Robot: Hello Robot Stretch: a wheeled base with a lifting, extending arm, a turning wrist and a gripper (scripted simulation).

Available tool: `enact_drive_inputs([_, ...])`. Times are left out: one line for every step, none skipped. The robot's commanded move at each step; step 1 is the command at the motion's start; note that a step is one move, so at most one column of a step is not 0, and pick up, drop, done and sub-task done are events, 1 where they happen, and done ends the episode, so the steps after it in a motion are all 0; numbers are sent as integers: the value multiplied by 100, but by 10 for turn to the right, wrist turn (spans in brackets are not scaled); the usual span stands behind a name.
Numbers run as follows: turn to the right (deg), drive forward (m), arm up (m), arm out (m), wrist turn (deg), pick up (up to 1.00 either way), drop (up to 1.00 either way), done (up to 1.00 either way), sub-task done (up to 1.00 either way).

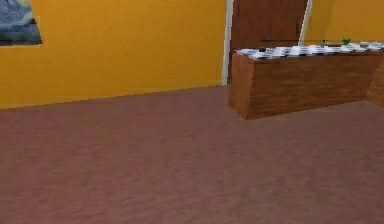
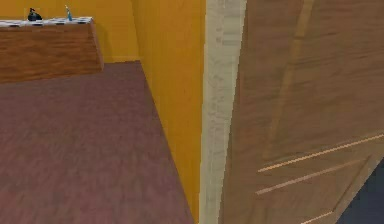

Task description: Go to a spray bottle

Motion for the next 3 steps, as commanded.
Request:
enact_drive_inputs([90,0,0,0,0,0,0,0,0])
enact_drive_inputs([0,40,0,0,0,0,0,0,0])
enact_drive_inputs([450,0,0,0,0,0,0,0,0])
